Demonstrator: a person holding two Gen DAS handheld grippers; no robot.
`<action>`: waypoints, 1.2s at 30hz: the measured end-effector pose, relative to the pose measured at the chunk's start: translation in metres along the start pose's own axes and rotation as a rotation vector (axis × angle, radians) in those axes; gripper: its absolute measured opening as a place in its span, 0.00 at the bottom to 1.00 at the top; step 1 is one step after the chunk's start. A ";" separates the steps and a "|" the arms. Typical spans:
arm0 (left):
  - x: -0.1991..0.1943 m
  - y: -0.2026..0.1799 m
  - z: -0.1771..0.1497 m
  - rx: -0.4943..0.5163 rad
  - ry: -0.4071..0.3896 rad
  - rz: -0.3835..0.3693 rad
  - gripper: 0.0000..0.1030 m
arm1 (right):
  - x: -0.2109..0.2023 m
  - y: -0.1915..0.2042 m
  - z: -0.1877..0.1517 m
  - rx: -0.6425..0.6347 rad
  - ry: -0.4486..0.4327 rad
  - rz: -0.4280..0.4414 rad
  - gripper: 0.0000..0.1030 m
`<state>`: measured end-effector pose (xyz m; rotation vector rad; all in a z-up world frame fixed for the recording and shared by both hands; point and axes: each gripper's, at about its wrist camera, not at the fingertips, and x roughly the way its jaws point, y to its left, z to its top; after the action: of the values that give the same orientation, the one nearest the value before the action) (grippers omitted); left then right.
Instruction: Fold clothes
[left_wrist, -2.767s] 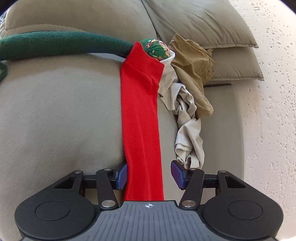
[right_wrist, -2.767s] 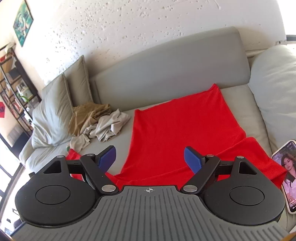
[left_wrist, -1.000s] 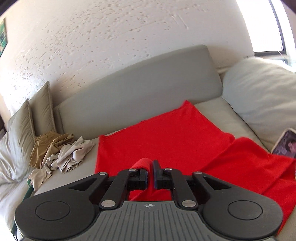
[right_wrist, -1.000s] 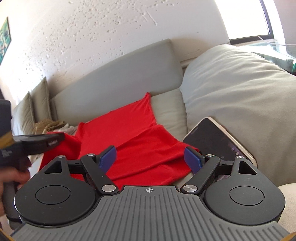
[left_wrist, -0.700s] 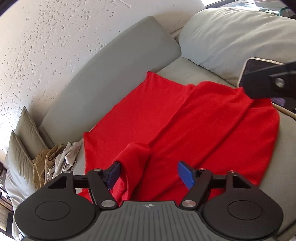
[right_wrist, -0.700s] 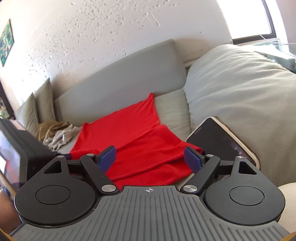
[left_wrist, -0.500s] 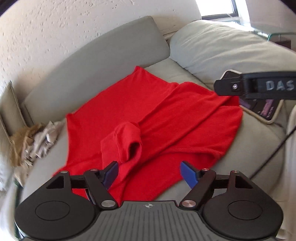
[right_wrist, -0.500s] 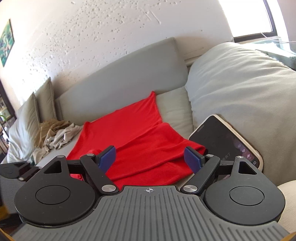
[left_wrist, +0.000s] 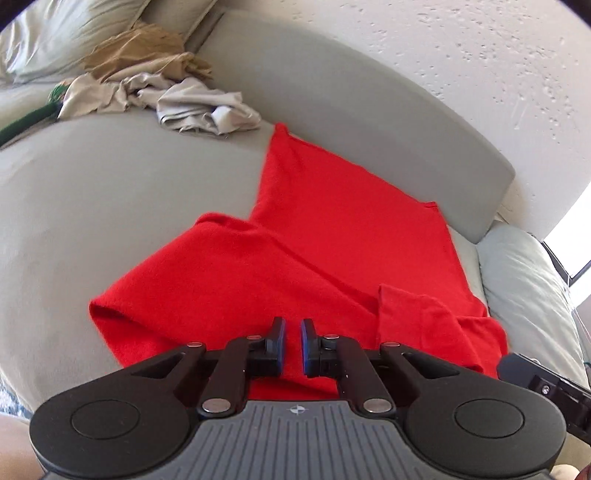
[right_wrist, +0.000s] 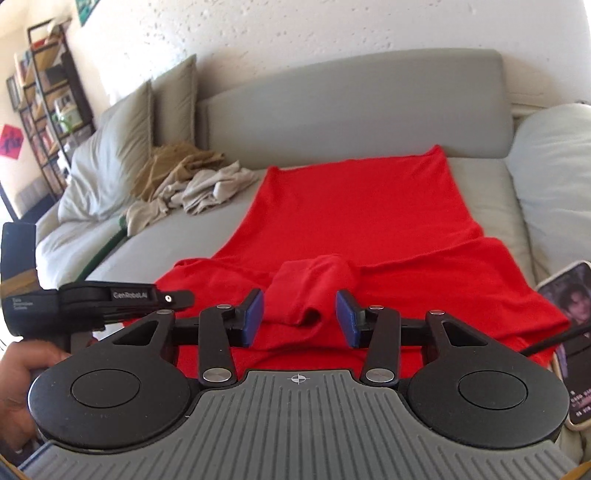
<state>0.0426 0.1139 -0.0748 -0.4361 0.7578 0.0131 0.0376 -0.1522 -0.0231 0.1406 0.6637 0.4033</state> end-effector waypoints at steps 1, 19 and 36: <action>0.001 -0.002 0.002 0.039 -0.006 0.014 0.05 | 0.009 0.010 0.004 -0.023 0.020 0.011 0.46; 0.006 0.009 0.001 0.065 0.008 0.040 0.06 | 0.117 0.049 0.003 -0.080 0.271 -0.107 0.27; -0.002 -0.010 -0.010 0.196 -0.032 0.113 0.08 | 0.033 -0.122 -0.002 0.399 0.141 -0.281 0.06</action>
<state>0.0362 0.1005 -0.0764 -0.2058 0.7434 0.0514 0.0991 -0.2502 -0.0748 0.3952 0.8852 0.0059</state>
